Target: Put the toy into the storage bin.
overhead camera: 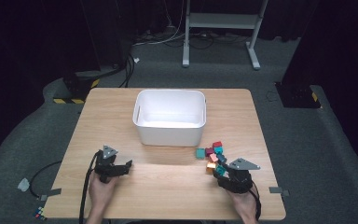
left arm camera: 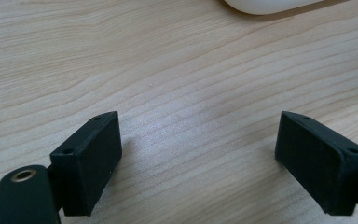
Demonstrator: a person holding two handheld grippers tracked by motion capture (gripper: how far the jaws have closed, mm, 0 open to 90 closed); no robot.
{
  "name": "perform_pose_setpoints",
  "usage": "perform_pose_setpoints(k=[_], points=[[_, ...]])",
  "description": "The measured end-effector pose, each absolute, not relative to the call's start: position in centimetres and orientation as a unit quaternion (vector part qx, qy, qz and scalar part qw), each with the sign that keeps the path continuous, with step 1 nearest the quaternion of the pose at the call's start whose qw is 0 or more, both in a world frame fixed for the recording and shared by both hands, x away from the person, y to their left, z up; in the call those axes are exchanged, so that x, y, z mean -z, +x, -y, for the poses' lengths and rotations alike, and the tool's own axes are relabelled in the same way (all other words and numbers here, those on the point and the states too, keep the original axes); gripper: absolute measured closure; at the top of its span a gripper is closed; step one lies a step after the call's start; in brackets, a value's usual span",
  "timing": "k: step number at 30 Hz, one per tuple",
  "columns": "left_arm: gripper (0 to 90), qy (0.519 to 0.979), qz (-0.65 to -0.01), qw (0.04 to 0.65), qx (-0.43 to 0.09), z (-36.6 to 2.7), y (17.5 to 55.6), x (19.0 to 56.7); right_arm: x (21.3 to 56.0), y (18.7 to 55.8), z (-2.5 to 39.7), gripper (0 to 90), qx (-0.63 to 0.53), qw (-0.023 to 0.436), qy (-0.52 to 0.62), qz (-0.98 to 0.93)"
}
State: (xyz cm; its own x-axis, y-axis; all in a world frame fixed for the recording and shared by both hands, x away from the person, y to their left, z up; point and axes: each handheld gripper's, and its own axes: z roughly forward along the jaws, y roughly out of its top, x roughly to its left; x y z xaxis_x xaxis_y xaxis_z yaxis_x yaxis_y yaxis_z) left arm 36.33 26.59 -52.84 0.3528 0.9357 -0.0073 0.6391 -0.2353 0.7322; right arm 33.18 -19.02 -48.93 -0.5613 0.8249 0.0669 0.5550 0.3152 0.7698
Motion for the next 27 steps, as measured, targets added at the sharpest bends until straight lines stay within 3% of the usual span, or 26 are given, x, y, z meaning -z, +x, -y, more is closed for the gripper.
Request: perform_pose_setpoints(k=[27], points=[[14.6, 0.753, -0.523, 0.331, -0.224, -26.6, 36.3, 52.8, 43.4, 37.5, 18.2, 50.4, -0.423, 0.177, 0.432, -0.776]])
